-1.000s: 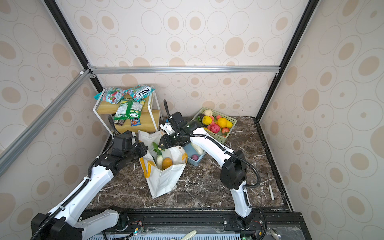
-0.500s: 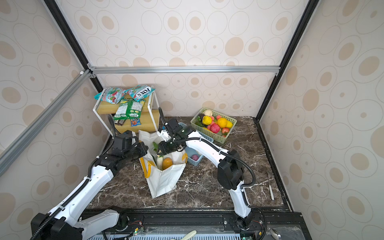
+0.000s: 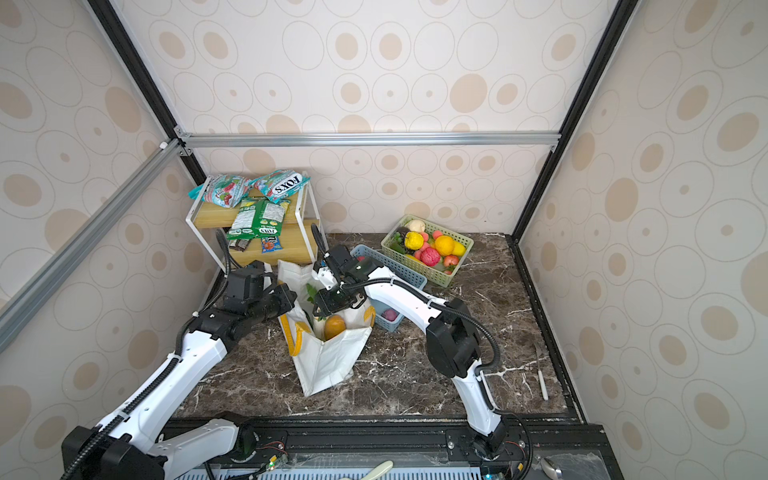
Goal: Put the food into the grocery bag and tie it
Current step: 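Lower the red peach into the tote bag and open the right gripper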
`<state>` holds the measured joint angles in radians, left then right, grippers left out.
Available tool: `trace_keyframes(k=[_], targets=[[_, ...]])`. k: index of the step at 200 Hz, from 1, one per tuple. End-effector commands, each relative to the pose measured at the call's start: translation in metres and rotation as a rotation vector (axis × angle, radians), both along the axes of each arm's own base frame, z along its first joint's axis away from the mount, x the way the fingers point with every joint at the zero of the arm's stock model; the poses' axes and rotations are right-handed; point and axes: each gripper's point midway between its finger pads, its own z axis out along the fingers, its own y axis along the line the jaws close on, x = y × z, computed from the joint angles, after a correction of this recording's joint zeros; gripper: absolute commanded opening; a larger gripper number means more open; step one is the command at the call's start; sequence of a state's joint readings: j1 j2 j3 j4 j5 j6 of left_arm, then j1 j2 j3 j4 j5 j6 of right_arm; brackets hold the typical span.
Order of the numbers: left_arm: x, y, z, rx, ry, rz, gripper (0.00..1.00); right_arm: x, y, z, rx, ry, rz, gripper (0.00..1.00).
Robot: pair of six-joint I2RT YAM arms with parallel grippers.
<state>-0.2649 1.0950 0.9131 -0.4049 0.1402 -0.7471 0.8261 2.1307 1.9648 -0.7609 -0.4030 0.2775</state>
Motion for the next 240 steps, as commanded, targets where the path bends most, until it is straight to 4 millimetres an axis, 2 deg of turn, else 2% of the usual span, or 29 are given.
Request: trace_keyframes(k=[1, 104, 128, 148, 197, 240], targets=[[0.006, -0.002, 0.024, -0.012, -0.08, -0.003, 0.0, -0.002, 0.001, -0.021, -0.042, -0.004, 0.015, 0.47], [0.005, -0.002, 0.025, -0.014, -0.083, -0.007, 0.0, -0.007, -0.012, -0.059, -0.157, 0.008, -0.002, 0.49], [0.004, -0.001, 0.025, -0.011, -0.082, -0.004, 0.0, -0.006, -0.015, -0.065, -0.18, 0.011, -0.013, 0.54], [0.003, 0.0, 0.024, -0.013, -0.081, 0.001, 0.0, -0.005, -0.017, -0.066, -0.195, 0.01, -0.021, 0.62], [0.002, 0.001, 0.026, -0.007, -0.082, 0.004, 0.0, 0.0, -0.017, -0.053, -0.187, -0.011, -0.039, 0.78], [0.001, 0.002, 0.022, -0.005, -0.073, 0.008, 0.0, 0.005, -0.012, -0.015, -0.126, -0.057, -0.049, 0.83]])
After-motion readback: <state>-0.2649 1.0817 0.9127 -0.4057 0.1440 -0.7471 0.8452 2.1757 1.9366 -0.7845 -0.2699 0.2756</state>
